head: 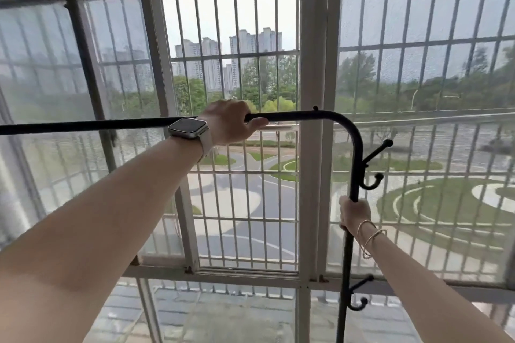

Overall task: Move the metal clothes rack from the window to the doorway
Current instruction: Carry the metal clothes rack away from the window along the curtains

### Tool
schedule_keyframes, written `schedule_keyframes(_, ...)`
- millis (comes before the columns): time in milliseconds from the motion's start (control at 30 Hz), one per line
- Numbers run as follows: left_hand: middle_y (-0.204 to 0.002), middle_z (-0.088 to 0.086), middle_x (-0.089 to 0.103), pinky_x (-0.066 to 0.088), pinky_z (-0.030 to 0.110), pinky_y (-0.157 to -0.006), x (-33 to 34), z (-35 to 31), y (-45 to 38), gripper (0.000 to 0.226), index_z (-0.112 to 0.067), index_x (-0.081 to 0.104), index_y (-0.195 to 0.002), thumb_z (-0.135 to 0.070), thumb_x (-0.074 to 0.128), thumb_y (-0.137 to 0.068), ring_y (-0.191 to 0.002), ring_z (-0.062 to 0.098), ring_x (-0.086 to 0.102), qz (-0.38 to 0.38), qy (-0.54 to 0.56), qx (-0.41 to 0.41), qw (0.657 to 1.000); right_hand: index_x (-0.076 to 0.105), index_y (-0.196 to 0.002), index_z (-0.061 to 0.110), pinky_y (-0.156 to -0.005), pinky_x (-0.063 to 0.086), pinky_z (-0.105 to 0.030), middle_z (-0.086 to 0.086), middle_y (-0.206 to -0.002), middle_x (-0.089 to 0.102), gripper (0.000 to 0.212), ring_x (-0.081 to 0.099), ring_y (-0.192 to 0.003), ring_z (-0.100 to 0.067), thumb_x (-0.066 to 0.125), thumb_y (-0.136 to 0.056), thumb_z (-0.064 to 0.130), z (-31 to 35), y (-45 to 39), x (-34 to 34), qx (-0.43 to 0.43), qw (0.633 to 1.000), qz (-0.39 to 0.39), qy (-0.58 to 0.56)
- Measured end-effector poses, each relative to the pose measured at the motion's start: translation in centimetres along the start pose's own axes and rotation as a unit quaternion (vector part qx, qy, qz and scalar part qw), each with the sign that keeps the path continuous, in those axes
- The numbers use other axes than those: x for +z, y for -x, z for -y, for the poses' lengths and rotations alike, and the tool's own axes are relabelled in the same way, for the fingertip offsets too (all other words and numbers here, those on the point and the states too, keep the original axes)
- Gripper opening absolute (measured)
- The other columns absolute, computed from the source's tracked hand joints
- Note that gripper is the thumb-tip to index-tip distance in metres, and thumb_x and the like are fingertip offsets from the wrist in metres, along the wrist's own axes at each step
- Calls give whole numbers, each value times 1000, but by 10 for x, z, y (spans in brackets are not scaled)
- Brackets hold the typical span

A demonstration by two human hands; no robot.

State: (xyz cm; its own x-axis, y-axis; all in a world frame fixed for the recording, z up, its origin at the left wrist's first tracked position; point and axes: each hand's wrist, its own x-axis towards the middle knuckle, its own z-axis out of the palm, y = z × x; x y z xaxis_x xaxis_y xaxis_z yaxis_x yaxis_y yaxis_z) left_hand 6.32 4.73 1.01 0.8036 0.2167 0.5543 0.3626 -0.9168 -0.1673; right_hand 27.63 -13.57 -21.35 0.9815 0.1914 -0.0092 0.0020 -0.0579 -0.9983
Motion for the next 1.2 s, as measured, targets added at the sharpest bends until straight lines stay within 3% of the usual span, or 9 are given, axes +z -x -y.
schedule_keyframes(167, -53, -2, 46, 31, 19, -42, 1, 0, -2, 63, -10, 60, -72, -66, 35, -87, -40, 12, 40, 17, -8, -22, 1000, 44, -63, 11, -41, 36, -27, -6, -52, 44, 19, 43, -42, -23, 46, -82, 14, 2, -6, 8, -17, 999, -3, 27)
schedule_keyframes(333, -50, -4, 45, 32, 19, -41, 0, 10, 1, 58, -16, 51, -62, -66, 36, -87, -38, 10, 41, 31, -20, -43, 998, 38, -64, 19, -38, 33, -23, -4, -53, 41, 19, 40, -41, -21, 43, -81, 12, 1, -9, 25, -22, 999, 23, 10)
schedule_keyframes(433, -50, -4, 45, 34, 20, -43, 1, 20, 4, 57, -17, 49, -62, -67, 36, -86, -39, 12, 42, 32, -21, -55, 998, 41, -65, 14, -42, 37, -28, -4, -53, 43, 17, 42, -42, -21, 43, -82, 12, 3, -6, 34, -20, 999, 38, 12)
schedule_keyframes(567, -47, -5, 44, 33, 18, -39, 0, 34, 11, 60, -16, 54, -62, -68, 36, -86, -37, 11, 43, 29, -37, -72, 996, 44, -67, 11, -51, 43, -34, -8, -58, 47, 18, 45, -51, -24, 45, -85, 14, 5, -4, 52, -22, 998, 62, 21)
schedule_keyframes(667, -46, -6, 43, 29, 17, -37, -4, 45, 19, 60, -16, 55, -62, -67, 35, -87, -35, 9, 42, 31, -54, -81, 995, 45, -72, 10, -66, 45, -37, -12, -76, 49, 19, 48, -67, -26, 47, -89, 17, 6, -5, 69, -21, 994, 91, 58)
schedule_keyframes(767, -46, -6, 40, 25, 16, -36, -9, 55, 28, 59, -15, 55, -64, -64, 36, -89, -34, 8, 38, 35, -77, -92, 992, 45, -72, 11, -63, 42, -33, -13, -82, 50, 21, 46, -66, -25, 47, -90, 20, 6, -3, 85, -23, 992, 102, 72)
schedule_keyframes(1000, -47, -4, 39, 32, 18, -41, -20, 90, 53, 60, -12, 57, -67, -63, 35, -90, -36, 11, 37, 49, -82, -122, 988, 42, -66, 14, -51, 38, -32, -7, -62, 45, 19, 43, -53, -23, 47, -85, 14, 10, 20, 136, -19, 992, 123, 37)
schedule_keyframes(1133, -46, -5, 39, 28, 18, -42, -21, 113, 64, 66, -11, 61, -70, -68, 33, -88, -36, 10, 38, 33, -105, -133, 985, 52, -86, 3, -48, 37, -29, -6, -62, 46, 9, 45, -53, -21, 46, -86, 11, 13, 34, 162, -30, 990, 133, 40)
schedule_keyframes(1200, -45, -5, 39, 29, 18, -43, -21, 125, 68, 67, -12, 61, -69, -70, 32, -86, -36, 11, 40, 26, -121, -136, 983, 51, -85, 2, -50, 37, -30, -8, -64, 47, 10, 44, -54, -22, 47, -87, 11, 15, 38, 172, -33, 988, 146, 40)
